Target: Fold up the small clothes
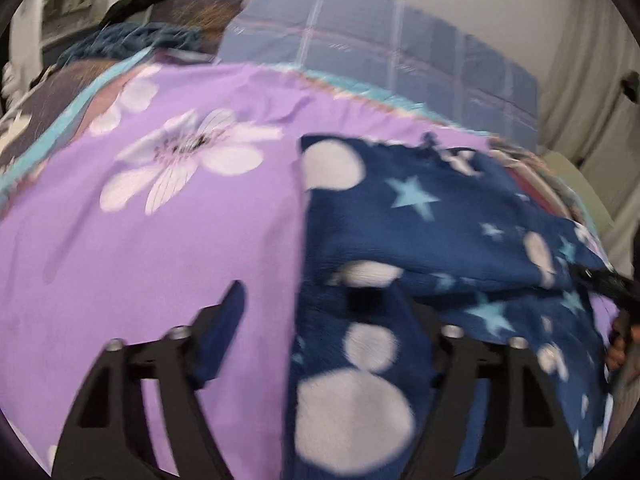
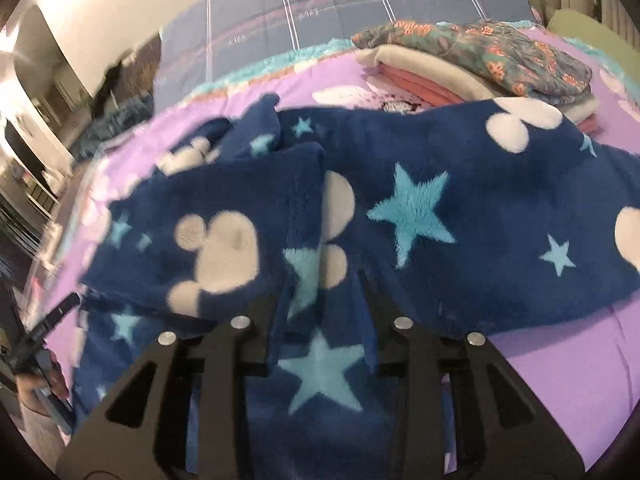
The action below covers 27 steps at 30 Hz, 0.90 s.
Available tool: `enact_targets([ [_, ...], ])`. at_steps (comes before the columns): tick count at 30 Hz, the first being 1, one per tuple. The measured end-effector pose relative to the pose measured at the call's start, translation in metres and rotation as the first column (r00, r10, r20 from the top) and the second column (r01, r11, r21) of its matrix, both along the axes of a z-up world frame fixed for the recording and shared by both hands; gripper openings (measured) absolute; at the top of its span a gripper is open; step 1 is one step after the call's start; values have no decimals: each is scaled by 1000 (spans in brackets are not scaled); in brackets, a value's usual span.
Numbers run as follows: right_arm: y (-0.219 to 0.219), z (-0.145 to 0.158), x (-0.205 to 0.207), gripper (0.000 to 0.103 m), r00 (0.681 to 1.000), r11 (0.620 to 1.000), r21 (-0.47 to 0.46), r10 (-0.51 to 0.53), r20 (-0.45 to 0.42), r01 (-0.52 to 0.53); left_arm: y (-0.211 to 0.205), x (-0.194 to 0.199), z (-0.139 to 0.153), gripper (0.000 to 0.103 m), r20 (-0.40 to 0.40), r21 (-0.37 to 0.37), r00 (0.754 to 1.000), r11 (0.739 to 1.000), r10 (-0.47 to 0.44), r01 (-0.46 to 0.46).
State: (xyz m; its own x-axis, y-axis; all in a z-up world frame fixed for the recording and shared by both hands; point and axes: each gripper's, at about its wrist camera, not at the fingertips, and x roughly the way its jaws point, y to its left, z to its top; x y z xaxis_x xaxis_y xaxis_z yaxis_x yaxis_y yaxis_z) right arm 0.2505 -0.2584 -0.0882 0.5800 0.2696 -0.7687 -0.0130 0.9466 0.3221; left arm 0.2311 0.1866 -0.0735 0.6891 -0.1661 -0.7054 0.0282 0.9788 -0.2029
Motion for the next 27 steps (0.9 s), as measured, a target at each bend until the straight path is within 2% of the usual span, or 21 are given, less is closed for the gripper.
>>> enact_targets([
  [3, 8, 11, 1, 34, 998, 999, -12, 45, 52, -44, -13, -7, 28, 52, 62, 12, 997, 999, -38, 37],
  [6, 19, 18, 5, 34, 992, 993, 69, 86, 92, -92, -39, 7, 39, 51, 92, 33, 992, 996, -82, 80],
  [8, 31, 11, 9, 34, 989, 985, 109, 129, 72, -136, -65, 26, 32, 52, 67, 59, 990, 991, -121, 117],
  [9, 36, 3, 12, 31, 990, 987, 88, 133, 41, -136, -74, 32, 26, 52, 53, 62, 990, 990, -131, 128],
  [10, 42, -6, 16, 24, 991, 989, 59, 136, 3, -136, -90, 45, 14, 52, 20, 76, 990, 987, -142, 140],
  [11, 47, -23, 19, 23, 988, 990, 7, 143, -57, -143, -100, 54, 4, 52, -6, 92, 990, 986, -142, 142],
  [13, 49, -29, 13, 23, 988, 988, -16, 153, 8, -153, -123, 72, -34, 55, -109, 169, 984, 973, -142, 160],
  [15, 50, -25, 10, 23, 988, 987, -33, 155, 8, -155, -134, 71, -45, 57, -71, 244, 989, 959, -130, 144],
  [17, 50, -23, 10, 24, 987, 986, -39, 159, 1, -159, -137, 69, -43, 58, -70, 267, 990, 954, -120, 135],
  [20, 40, -19, 9, 21, 987, 986, 27, 164, -5, -163, -137, 68, -44, 58, -58, 260, 991, 957, -118, 130],
  [21, 31, -16, 4, 17, 989, 987, 65, 146, -7, -145, -137, 68, -44, 58, -57, 262, 991, 956, -119, 130],
  [23, 2, 0, -11, 17, 997, 991, 115, 64, 39, -68, -135, 68, -43, 58, -53, 253, 991, 959, -119, 129],
  [24, -14, 9, -20, 27, 997, 993, 113, 16, 76, -25, -135, 68, -43, 58, -49, 250, 992, 960, -119, 128],
  [25, -43, 22, -33, 56, 989, 994, 90, -73, 128, 61, -136, 68, -43, 58, -47, 249, 992, 960, -119, 127],
  [26, -65, 29, -42, 69, 977, 988, 81, -143, 156, 131, -134, 67, -43, 58, -45, 249, 992, 960, -119, 127],
  [27, -95, 37, -52, 74, 956, 972, 84, -232, 179, 220, -135, 67, -43, 59, -43, 252, 992, 960, -119, 126],
])
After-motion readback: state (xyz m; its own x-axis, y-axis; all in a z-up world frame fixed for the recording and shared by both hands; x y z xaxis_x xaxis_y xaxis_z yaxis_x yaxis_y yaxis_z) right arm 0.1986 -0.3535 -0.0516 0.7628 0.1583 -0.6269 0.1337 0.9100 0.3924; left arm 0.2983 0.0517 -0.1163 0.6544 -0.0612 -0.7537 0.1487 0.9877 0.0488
